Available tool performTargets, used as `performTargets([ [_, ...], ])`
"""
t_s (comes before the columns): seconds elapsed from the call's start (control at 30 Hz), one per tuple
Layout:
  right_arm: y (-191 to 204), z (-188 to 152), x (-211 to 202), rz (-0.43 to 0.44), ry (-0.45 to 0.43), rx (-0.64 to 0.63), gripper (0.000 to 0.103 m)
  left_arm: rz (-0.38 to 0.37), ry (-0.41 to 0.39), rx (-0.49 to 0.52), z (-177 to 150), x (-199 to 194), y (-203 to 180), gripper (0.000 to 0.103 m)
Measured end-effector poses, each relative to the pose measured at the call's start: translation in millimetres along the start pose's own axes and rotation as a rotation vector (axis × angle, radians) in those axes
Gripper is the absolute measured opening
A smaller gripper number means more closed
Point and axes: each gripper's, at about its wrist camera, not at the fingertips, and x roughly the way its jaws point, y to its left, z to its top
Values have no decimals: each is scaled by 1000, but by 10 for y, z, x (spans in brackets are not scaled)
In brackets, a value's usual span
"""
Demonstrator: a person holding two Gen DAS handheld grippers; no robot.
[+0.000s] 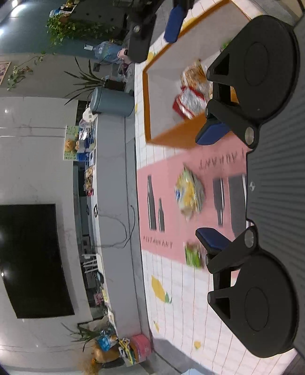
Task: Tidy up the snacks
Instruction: 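Move both tools back from the box toward the remaining snacks, then grasp the green raisin packet with the left tool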
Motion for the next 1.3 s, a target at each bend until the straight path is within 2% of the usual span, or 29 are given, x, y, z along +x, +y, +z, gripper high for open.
performTargets([
  [0.1, 231, -126, 143, -13, -40, -81, 89, 36, 3, -16, -37, -25, 195, 94],
  [0.17, 357, -192, 228, 6, -38, -120, 89, 50, 10, -31, -60, -33, 327, 94],
  [0.3, 524, -337, 362, 55, -47, -158, 89, 65, 14, -51, -122, -30, 564, 94],
  [0.43, 614, -440, 493, 64, -31, -186, 89, 67, 30, -74, -191, 50, 803, 94],
  [0.57, 734, -555, 596, 73, -14, -252, 89, 51, 51, -114, -237, 170, 1033, 94],
  [0.67, 783, -599, 660, 87, 3, -269, 89, -1, 36, -122, -293, 279, 1174, 94],
  [0.87, 805, -697, 878, 40, 67, -300, 89, -16, 83, -112, -248, 587, 1236, 93],
  [1.03, 880, -802, 975, 21, 95, -344, 89, -75, 151, -150, -156, 881, 1298, 93],
  [1.3, 845, -812, 992, 13, 105, -295, 89, -57, 177, -172, 35, 1418, 1399, 92],
])
